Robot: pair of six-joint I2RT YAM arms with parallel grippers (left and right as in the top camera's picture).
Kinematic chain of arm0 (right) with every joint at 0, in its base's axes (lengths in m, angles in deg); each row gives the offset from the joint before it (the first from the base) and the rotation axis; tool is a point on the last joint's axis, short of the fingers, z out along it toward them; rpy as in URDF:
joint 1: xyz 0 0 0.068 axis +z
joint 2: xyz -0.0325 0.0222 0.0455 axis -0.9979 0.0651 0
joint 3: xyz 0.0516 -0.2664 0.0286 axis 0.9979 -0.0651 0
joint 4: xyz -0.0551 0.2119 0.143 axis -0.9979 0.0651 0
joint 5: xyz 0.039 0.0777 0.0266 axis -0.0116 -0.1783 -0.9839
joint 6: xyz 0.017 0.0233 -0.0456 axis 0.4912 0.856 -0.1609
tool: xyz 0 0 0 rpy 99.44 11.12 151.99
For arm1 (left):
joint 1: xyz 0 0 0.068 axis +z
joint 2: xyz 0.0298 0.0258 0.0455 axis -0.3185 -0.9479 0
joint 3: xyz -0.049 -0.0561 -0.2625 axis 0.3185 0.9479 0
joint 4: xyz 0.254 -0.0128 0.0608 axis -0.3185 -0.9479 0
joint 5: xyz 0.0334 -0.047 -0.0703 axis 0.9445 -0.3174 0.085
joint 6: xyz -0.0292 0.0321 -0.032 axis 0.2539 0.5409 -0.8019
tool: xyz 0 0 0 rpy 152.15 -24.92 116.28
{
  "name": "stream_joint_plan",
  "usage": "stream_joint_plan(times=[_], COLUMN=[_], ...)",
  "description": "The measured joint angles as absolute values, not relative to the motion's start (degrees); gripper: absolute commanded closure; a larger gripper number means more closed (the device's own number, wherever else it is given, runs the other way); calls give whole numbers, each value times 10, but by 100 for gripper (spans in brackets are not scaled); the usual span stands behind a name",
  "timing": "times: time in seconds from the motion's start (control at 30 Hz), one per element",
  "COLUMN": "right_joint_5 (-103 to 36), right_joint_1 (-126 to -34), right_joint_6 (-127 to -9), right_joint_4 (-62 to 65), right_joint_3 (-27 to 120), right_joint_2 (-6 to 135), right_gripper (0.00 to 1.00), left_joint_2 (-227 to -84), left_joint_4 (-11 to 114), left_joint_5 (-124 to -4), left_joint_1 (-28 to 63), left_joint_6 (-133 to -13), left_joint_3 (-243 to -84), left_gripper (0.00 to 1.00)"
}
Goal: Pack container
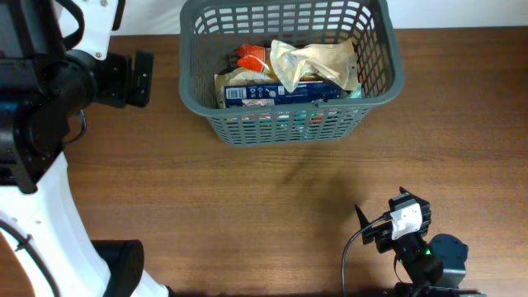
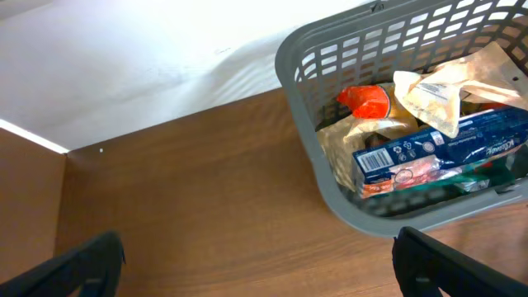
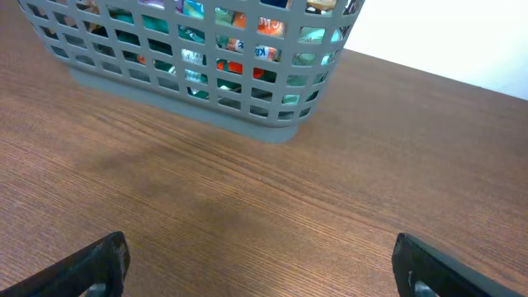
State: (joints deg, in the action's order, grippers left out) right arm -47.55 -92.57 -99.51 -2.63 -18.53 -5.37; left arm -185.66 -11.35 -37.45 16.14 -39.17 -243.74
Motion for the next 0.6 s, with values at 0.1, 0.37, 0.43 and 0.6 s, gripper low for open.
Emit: stream_joint_plan(times=[0.1,0.37,0.43,0.6], right_joint_5=[-476,-476,-475,-476], right_joint_1=[-926,-926,-926,-926], right_joint_6=[-995,-995,-995,-995], right_joint_4=[-26,-26,-26,-28], right_joint_3=[-185,-185,-185,-186], right_joint_2=[-54,-54,-54,-56], right_gripper=[1,1,1,1], left_joint_2=[-1857,-1850,-1821,-1609], left_joint_4=[-113,-112,-110,-55], left_joint_5=[-374,-374,-374,-369], left_joint_1=[161,161,161,161], left_joint_6=[-392,-392,-392,-392], left_joint_3=[-2437,-2426,-2380,-2081], left_gripper=[1,1,1,1])
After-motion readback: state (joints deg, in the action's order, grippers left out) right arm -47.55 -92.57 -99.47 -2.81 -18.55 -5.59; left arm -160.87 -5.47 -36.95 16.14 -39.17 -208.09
